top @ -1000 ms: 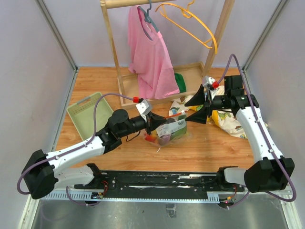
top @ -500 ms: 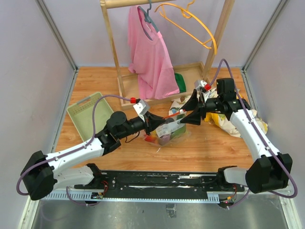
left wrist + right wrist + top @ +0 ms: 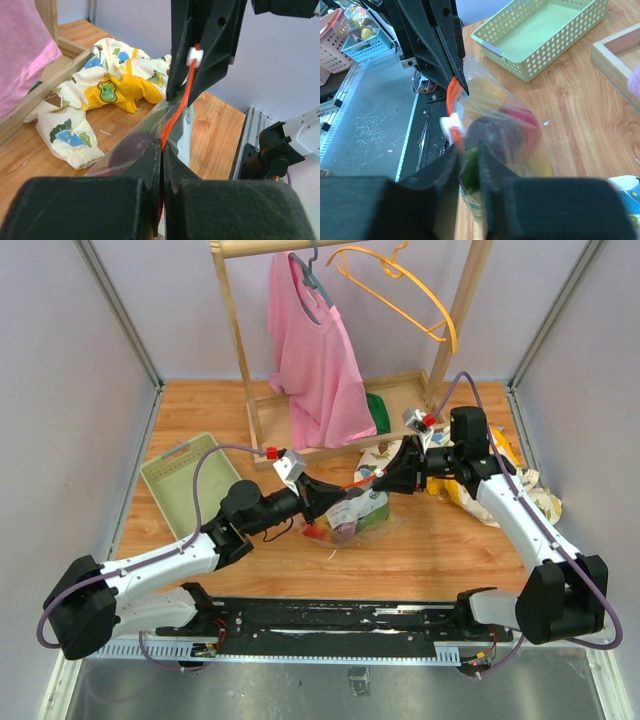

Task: Open the zip-top bag and remove the fake food
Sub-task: Pick up the zipper food storage bag at the center of the board, then unzip the zipper food storage bag at the center of the board.

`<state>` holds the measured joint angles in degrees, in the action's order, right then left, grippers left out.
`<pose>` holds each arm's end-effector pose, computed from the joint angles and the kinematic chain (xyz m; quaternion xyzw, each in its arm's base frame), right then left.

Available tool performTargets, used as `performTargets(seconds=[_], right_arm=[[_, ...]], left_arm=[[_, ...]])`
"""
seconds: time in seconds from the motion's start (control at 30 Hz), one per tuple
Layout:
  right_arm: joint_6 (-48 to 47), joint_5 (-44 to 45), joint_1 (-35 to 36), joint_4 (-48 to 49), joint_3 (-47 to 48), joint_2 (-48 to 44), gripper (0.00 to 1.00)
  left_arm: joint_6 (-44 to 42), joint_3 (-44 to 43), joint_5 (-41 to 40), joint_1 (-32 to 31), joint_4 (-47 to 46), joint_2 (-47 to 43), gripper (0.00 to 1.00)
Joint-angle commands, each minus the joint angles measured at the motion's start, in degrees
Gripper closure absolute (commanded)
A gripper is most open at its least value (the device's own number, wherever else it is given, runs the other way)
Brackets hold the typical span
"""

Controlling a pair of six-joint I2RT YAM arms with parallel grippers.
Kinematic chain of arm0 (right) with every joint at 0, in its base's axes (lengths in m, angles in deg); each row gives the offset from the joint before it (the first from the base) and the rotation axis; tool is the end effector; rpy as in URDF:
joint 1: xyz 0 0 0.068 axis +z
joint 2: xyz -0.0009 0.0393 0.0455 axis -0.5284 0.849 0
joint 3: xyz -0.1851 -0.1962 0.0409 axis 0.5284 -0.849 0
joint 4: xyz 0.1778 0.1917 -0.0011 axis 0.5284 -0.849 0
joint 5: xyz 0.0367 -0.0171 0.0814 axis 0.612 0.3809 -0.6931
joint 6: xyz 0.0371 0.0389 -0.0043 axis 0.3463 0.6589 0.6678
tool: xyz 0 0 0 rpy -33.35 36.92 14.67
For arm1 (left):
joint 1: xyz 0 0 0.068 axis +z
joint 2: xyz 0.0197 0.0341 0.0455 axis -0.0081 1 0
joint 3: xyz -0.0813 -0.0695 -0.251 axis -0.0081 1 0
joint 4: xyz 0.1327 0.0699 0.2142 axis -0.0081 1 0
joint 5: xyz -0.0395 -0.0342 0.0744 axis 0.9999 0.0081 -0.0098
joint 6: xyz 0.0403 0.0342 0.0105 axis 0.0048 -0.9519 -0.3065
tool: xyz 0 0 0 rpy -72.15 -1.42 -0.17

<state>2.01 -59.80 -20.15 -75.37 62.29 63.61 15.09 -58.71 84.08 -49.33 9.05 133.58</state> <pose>0.2482 0.0876 0.3182 -0.4569 0.5718 0.5658 0.3796 0.1553 -0.1889 0.2836 0.2566 0.6222 -0.4598 0.5794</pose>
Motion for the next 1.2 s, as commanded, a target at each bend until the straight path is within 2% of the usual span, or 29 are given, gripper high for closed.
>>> performTargets(seconds=[0.0,0.07,0.1,0.13,0.17,0.2,0.23,0.33,0.43,0.6,0.7,0.8,0.93,1.17], right_arm=[[5.4,-0.9,1.6,5.4,-0.9,0.4,0.87],[5.4,-0.9,1.6,5.3,-1.1,0.2,0.98],[5.4,-0.8,1.6,5.2,-1.1,0.2,0.99],[5.4,-0.5,1.6,5.1,-1.0,0.1,0.99],[5.3,-0.5,1.6,4.9,-0.9,0.0,0.99],[5.2,-0.4,1.5,4.6,-0.6,0.0,0.99],[4.8,-0.2,1.5,4.1,-0.2,-0.1,0.99],[3.0,0.1,1.5,1.9,1.0,-0.1,0.99],[2.0,0.0,1.4,0.6,1.6,-0.3,0.99],[-3.8,-0.6,1.2,-6.2,3.5,-0.2,0.99],[-7.5,-1.1,0.6,-10.8,5.0,1.2,0.99],[-8.6,-1.5,-0.2,-12.1,5.7,2.7,0.99],[-11.3,-1.3,-1.3,-14.9,7.0,4.6,0.99],[-14.0,-1.4,-1.4,-17.5,9.1,6.4,0.99]], left_arm=[[3.4,0.2,-1.9,0.2,-6.4,-0.4,1.00],[8.5,-0.3,-6.3,0.3,-5.4,-0.9,0.98],[13.5,-1.4,-12.7,0.6,-3.3,-1.4,0.86],[20.3,-2.8,-16.2,1.2,0.5,-2.2,0.64],[25.9,-4.6,-16.4,2.4,4.0,-2.8,0.49],[30.0,-6.5,-15.2,3.6,6.6,-3.2,0.37],[34.0,-8.4,-15.3,4.3,9.2,-3.8,0.30],[40.0,-17.4,-19.0,4.5,18.0,-4.7,0.02],[47.3,-31.7,-24.7,4.6,32.1,-2.0,0.01],[57.1,-64.7,-29.9,3.4,63.1,11.2,0.01],[58.5,-81.2,-31.8,1.8,72.1,18.7,0.01],[58.4,-89.8,-31.8,1.7,74.4,22.4,0.01],[54.0,-97.0,-32.0,1.7,72.1,25.0,0.01],[49.6,-98.6,-30.4,2.2,63.8,26.8,0.01]])
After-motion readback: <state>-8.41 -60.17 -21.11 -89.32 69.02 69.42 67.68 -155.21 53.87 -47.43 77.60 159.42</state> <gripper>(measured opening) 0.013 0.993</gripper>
